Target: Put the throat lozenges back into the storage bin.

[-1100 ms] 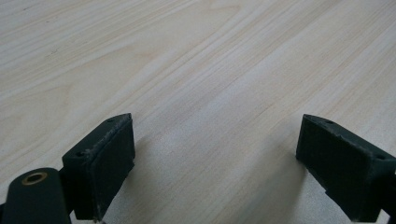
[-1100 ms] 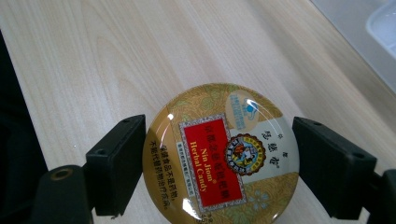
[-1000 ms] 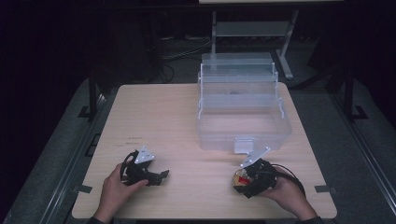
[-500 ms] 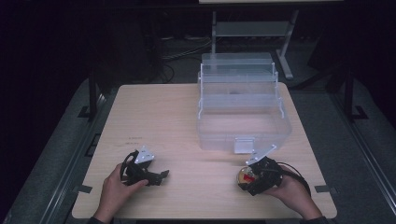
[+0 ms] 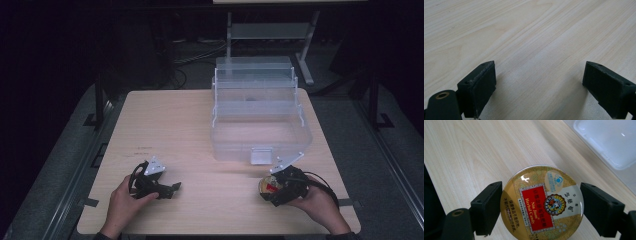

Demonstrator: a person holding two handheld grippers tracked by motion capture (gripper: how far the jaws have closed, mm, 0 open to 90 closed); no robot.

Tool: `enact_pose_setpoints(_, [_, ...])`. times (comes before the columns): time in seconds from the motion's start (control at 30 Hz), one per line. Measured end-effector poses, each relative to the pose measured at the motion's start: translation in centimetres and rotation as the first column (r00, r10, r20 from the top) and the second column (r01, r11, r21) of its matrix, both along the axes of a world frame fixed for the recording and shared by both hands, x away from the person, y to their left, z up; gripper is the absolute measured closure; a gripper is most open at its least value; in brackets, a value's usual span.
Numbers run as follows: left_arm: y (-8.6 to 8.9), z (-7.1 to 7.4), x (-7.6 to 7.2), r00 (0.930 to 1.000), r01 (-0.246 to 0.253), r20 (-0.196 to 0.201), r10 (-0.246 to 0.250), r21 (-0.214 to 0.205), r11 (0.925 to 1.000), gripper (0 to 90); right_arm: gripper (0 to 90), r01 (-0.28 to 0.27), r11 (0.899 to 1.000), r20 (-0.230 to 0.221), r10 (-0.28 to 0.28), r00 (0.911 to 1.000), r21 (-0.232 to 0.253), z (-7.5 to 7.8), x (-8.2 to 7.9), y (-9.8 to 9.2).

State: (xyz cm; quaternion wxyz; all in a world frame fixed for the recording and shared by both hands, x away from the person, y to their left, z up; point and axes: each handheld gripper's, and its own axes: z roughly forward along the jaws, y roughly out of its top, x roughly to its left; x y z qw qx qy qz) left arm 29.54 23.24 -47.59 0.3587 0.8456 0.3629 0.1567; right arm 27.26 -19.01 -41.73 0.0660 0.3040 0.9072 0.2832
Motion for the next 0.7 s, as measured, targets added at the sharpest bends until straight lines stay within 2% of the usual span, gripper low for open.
enact_pose_setpoints(0.7, [0.0, 0.0, 0.0, 1.0000, 0.000, 0.000, 0.000, -0.001, 1.0000, 10.8, 20.2, 0.054, 0.998, 0.017, -0.054, 0.9984, 0.013, 1.6, 0.3, -2.3])
